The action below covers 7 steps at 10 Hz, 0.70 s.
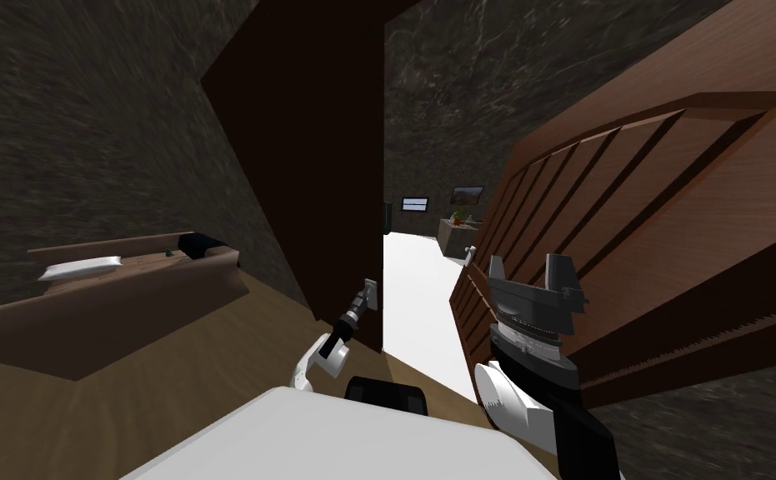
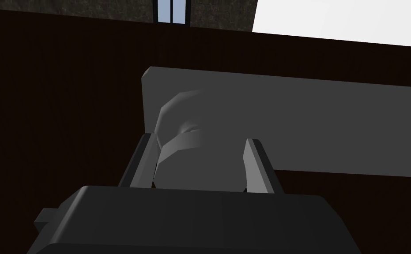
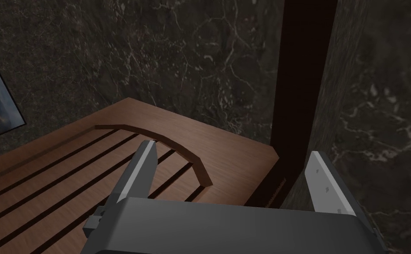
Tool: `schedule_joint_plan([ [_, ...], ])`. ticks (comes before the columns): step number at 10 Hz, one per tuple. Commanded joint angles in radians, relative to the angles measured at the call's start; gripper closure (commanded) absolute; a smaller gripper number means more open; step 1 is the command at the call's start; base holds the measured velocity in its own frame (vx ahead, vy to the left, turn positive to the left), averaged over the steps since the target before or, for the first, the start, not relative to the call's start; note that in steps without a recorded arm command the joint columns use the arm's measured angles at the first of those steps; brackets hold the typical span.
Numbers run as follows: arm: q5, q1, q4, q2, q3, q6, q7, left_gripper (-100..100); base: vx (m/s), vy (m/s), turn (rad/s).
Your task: Push the door open
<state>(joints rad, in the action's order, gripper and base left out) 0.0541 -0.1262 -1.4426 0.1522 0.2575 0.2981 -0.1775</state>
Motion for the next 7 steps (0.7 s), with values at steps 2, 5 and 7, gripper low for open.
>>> schedule_joint_plan([
  [2, -0.002, 0.007, 0.008, -0.004, -0.016, -0.001, 0.005, 100, 0.132, -0.056, 0.03],
  [5, -0.005, 0.022, 0.027, -0.012, -0.051, -0.002, 0.015, 100, 0.173, -0.106, 0.051],
  [7, -0.007, 0.032, 0.039, -0.017, -0.074, -0.002, 0.022, 100, 0.177, -0.106, 0.049],
])
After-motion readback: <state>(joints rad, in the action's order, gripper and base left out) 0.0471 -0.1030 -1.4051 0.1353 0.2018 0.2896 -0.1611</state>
